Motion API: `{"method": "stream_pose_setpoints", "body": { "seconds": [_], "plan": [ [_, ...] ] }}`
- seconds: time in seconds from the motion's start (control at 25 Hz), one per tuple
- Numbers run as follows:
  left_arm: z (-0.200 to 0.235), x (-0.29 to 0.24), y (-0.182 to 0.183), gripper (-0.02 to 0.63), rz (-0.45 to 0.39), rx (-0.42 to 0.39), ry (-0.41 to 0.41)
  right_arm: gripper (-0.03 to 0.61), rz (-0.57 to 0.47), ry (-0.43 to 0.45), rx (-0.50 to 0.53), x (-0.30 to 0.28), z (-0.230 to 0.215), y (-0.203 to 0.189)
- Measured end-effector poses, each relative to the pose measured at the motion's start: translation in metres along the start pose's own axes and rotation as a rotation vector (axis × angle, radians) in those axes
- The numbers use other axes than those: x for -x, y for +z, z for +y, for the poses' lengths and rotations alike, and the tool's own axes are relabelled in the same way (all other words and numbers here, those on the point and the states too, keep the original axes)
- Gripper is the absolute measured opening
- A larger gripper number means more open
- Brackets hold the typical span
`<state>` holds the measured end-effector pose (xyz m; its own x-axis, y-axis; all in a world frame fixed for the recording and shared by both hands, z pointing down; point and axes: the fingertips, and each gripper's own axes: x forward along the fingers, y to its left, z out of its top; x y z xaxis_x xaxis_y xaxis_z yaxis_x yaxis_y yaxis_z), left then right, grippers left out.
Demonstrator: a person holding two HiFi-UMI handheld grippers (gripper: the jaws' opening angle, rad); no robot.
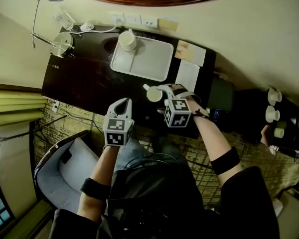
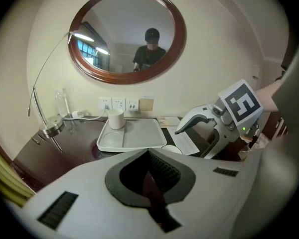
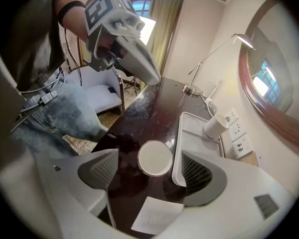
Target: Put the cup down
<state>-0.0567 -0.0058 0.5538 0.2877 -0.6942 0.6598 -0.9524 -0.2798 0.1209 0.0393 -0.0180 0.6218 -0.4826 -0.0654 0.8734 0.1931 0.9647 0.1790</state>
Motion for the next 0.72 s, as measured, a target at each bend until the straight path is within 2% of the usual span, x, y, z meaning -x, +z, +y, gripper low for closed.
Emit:
{"method": "stream_pose_setpoints", "body": {
  "seconds": [0.04, 0.16, 0.48, 0.72],
  "plan": [
    [0.000, -0.003, -0.003, 0.001, 0.002, 0.003, -0.001, 0.445, 0.017, 0.011, 0.031, -0.005, -0.001, -0.001],
    [0.000, -0.011, -0.008, 0.001, 0.004, 0.015, -0.003, 0.468, 0.058, 0.045, 0.091, -0.020, -0.004, -0.003],
    [0.003, -0.028, -0.018, 0.001, 0.008, 0.047, -0.017, 0.468, 0.134, 0.132, 0.198, -0.055, -0.005, -0.009],
    [0.010, -0.031, -0.024, 0.001, 0.010, 0.063, -0.018, 0.468, 0.164, 0.158, 0.242, -0.074, -0.002, -0.012]
  ]
}}
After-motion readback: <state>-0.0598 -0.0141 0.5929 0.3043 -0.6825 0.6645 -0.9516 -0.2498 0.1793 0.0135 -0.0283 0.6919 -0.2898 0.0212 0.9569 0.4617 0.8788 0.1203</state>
